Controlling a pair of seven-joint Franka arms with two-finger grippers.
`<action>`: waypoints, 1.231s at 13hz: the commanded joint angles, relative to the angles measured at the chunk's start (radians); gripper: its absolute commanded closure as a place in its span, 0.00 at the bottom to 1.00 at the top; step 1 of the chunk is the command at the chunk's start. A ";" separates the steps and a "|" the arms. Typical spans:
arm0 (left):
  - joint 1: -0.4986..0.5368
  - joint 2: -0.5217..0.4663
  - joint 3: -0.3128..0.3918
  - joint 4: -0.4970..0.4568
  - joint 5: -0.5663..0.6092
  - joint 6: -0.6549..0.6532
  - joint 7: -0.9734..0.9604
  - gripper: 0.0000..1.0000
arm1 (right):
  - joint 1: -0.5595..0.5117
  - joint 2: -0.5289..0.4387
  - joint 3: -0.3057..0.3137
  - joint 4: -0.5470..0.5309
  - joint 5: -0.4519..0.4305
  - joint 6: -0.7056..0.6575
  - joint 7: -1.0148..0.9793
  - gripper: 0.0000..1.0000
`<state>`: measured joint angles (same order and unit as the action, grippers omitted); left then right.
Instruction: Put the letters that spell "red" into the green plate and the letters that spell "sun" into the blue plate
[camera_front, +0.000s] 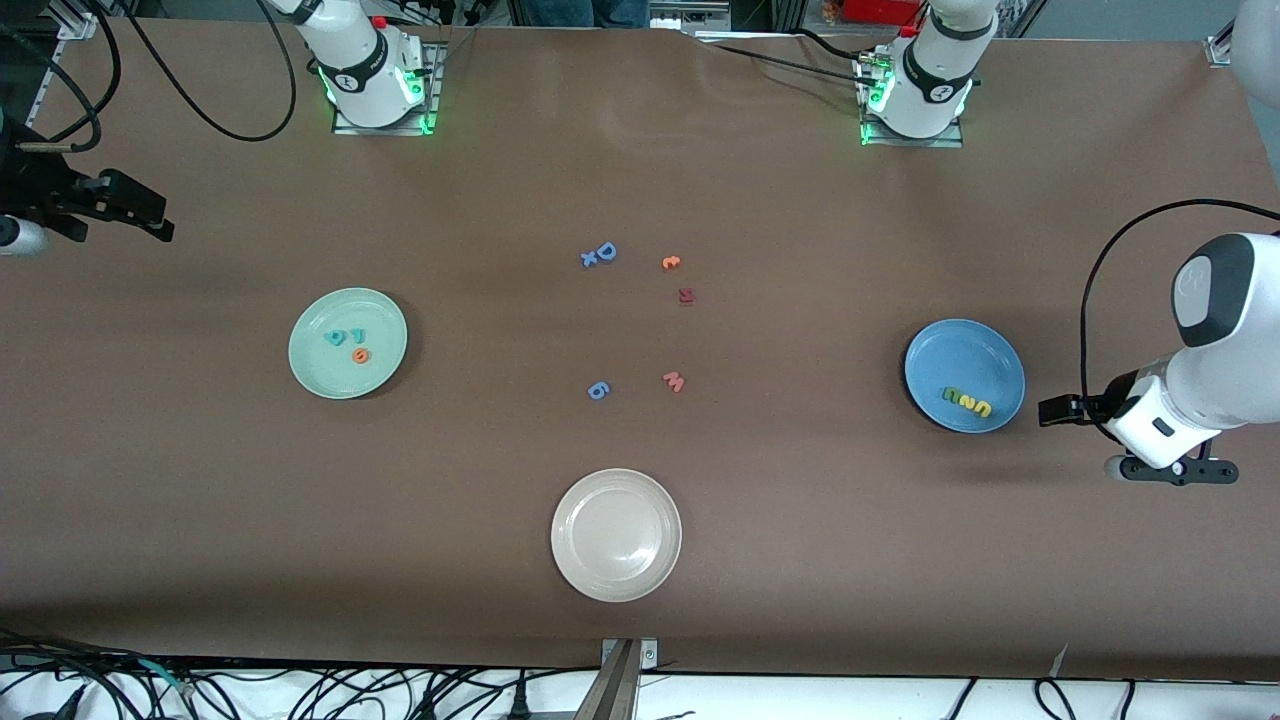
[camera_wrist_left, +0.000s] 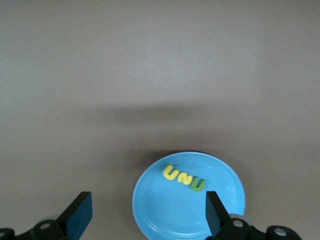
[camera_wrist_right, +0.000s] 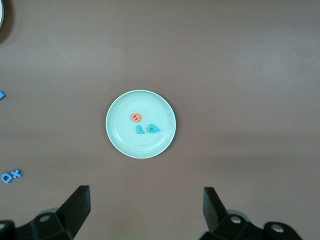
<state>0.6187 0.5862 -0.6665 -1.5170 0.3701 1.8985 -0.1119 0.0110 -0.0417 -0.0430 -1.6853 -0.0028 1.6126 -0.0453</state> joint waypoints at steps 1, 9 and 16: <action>0.004 -0.045 0.004 0.001 -0.045 -0.029 0.029 0.00 | 0.000 0.006 -0.003 0.018 0.011 -0.003 -0.005 0.00; 0.004 -0.066 0.004 0.000 -0.046 -0.048 0.029 0.00 | 0.001 0.006 -0.003 0.019 0.011 -0.003 -0.005 0.00; 0.009 -0.066 0.007 -0.002 -0.046 -0.048 0.032 0.00 | 0.001 0.006 -0.003 0.019 0.011 -0.003 -0.005 0.00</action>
<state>0.6208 0.5431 -0.6665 -1.5142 0.3603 1.8666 -0.1119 0.0110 -0.0417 -0.0430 -1.6853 -0.0028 1.6126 -0.0453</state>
